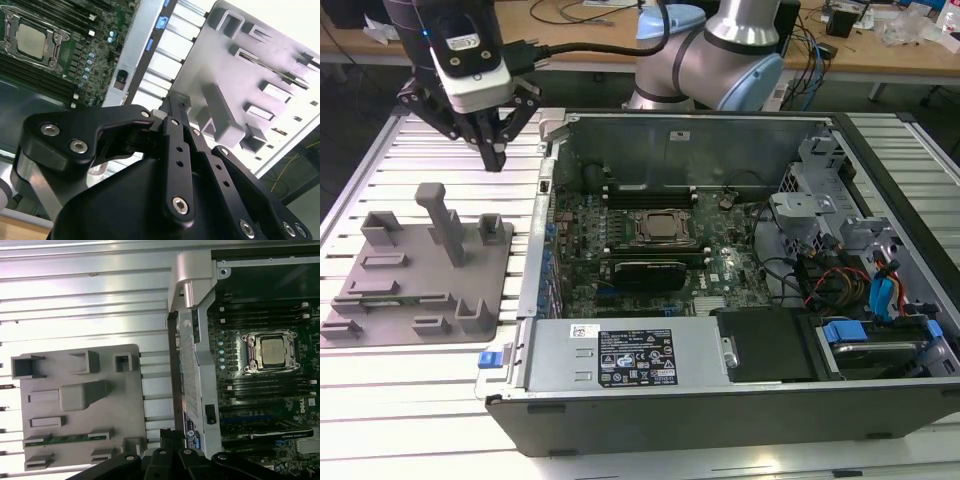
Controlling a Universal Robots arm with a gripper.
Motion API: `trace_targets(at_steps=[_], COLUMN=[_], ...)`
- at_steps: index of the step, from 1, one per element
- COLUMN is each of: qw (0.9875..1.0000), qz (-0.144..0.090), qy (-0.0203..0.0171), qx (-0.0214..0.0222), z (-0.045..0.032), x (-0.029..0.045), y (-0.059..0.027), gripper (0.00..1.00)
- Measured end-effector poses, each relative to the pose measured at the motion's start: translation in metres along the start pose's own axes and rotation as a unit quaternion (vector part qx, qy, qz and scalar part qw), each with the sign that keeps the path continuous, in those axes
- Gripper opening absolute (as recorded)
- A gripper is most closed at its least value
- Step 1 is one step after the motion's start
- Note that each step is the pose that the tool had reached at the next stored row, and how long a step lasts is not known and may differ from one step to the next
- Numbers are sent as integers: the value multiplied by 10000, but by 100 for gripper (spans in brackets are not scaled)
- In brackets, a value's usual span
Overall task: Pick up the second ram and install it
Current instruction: 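Reach for the second ram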
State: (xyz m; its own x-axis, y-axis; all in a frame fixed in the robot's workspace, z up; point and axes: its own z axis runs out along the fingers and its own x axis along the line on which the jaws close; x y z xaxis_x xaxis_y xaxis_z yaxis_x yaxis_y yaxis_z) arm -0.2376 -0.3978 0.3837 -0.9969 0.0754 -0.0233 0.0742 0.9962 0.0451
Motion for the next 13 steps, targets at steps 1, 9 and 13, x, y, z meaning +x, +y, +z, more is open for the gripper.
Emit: trace_targets(at_steps=[1,9,13], qw=[10000,10000,10000], qz=[-1,-5,-6], qy=[0,0,0], qx=[0,0,0], z=[7,36,43], x=[49,241,292], y=[-4,-20,-24], gripper=[8,8,8])
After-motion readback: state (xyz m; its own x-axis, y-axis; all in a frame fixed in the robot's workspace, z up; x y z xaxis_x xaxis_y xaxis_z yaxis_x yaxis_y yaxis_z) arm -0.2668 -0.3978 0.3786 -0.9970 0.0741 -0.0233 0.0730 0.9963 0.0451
